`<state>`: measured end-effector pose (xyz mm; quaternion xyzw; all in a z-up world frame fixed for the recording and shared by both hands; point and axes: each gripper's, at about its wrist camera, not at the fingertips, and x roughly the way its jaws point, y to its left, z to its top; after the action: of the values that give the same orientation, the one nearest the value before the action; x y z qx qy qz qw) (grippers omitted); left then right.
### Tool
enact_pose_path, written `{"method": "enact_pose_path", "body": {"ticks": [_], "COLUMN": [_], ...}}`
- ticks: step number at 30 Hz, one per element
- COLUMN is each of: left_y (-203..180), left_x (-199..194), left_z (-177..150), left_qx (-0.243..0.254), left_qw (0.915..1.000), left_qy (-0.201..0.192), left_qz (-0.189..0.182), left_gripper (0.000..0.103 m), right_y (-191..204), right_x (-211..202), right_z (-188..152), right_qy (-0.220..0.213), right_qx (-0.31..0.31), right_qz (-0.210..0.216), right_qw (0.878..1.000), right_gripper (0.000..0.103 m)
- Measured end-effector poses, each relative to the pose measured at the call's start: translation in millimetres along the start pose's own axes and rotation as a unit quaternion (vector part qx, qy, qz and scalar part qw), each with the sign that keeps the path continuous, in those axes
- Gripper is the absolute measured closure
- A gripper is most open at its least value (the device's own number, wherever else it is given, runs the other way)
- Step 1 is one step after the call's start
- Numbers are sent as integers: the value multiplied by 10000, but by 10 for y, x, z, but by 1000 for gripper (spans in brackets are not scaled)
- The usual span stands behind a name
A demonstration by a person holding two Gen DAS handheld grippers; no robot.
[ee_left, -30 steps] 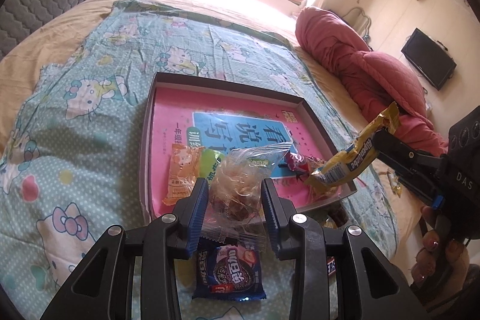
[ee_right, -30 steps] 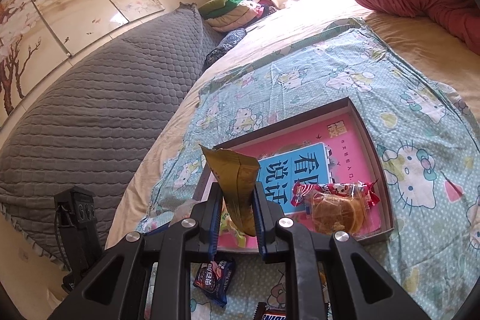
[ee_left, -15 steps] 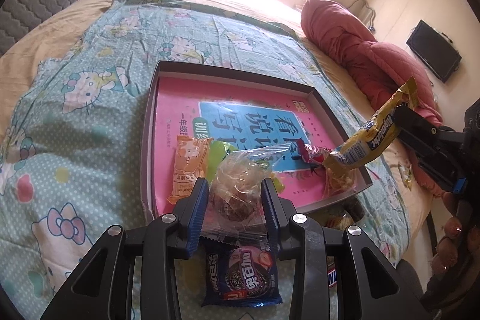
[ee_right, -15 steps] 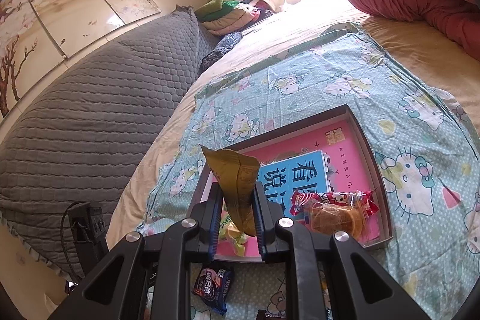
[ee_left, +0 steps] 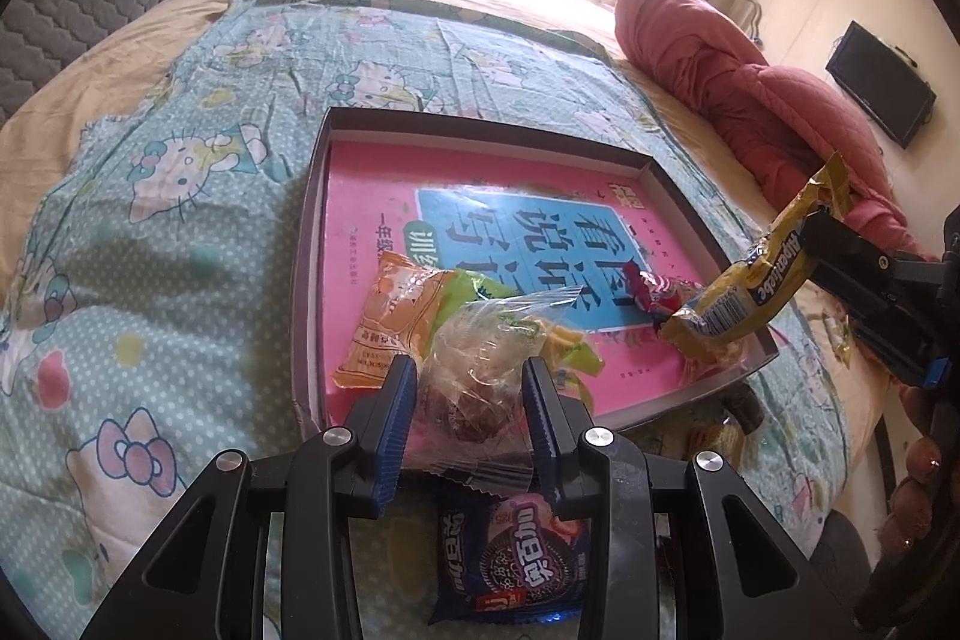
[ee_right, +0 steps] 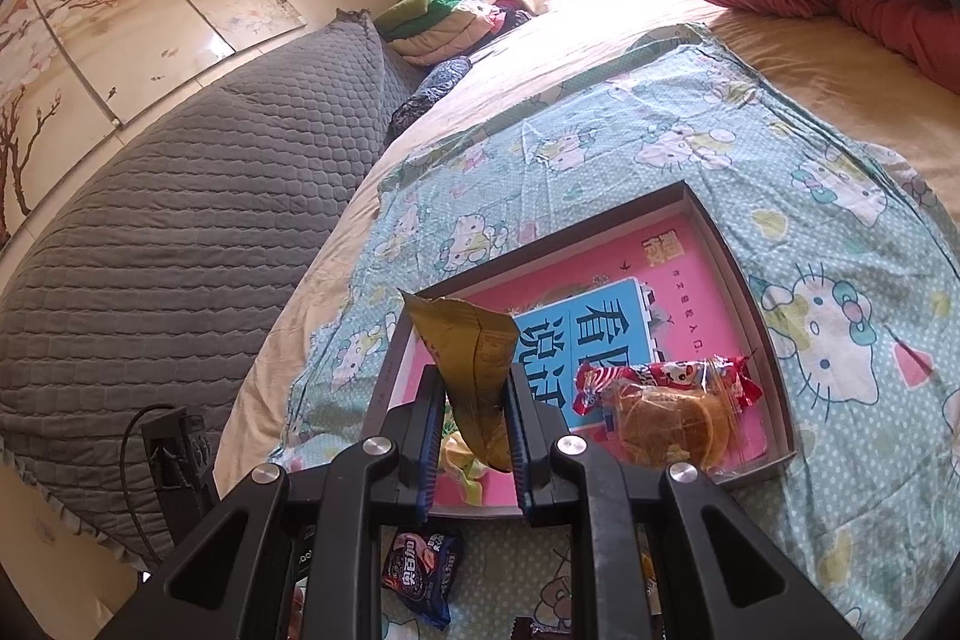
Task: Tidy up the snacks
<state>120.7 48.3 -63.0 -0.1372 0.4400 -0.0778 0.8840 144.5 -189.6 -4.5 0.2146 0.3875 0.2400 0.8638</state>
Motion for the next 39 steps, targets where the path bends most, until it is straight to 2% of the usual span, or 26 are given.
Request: {"method": "enact_pose_path", "body": {"ticks": [21, 39], "left_y": [39, 17], "left_x": [118, 73], "left_z": [43, 32], "left_qx": [-41, 47], "left_qw": [9999, 10000], "left_qy": [47, 4], "left_qz": [-102, -42], "left_gripper": [65, 65], "right_y": [-150, -596], "right_x": [119, 100], "right_z": [-85, -236], "right_qy": [151, 209], "right_qx": [357, 1313], "right_qz": [-135, -249], "right_qw": [9992, 9908], "right_gripper": [83, 82]}}
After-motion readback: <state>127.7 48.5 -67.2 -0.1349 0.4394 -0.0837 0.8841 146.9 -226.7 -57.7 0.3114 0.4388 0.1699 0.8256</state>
